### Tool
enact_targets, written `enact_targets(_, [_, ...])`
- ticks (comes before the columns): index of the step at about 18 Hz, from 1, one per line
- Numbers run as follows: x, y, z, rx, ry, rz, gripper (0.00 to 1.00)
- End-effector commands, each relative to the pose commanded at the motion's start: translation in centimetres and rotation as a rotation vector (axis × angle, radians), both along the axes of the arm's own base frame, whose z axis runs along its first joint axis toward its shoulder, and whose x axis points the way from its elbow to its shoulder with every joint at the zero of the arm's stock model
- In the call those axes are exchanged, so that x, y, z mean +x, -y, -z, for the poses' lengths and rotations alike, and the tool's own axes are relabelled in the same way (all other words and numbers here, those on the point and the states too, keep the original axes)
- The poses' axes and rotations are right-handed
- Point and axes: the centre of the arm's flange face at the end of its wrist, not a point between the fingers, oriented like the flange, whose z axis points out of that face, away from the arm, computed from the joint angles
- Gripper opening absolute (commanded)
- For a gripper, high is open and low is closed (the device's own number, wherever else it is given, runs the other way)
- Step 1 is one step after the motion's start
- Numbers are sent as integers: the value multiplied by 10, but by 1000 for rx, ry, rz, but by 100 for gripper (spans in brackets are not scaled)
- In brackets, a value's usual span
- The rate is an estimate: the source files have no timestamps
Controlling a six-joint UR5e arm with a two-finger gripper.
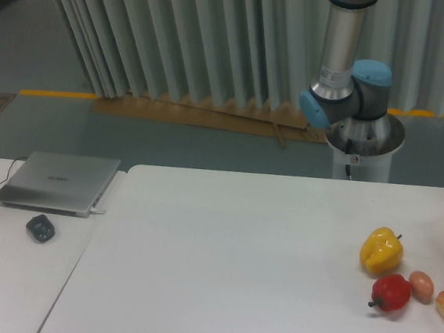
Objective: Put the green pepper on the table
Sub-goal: 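Carry the grasped green pepper in the gripper over the yellow pepper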
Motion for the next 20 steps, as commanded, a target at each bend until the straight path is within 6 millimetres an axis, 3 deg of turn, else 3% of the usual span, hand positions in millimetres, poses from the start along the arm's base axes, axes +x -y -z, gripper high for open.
enact_targets(3, [22,-26,-2,-16,12,-74,27])
enact_targets(9, [46,-57,-6,-29,-22,-139,27])
enact_targets(20, [67,-103,10,-124,-183,-285,26])
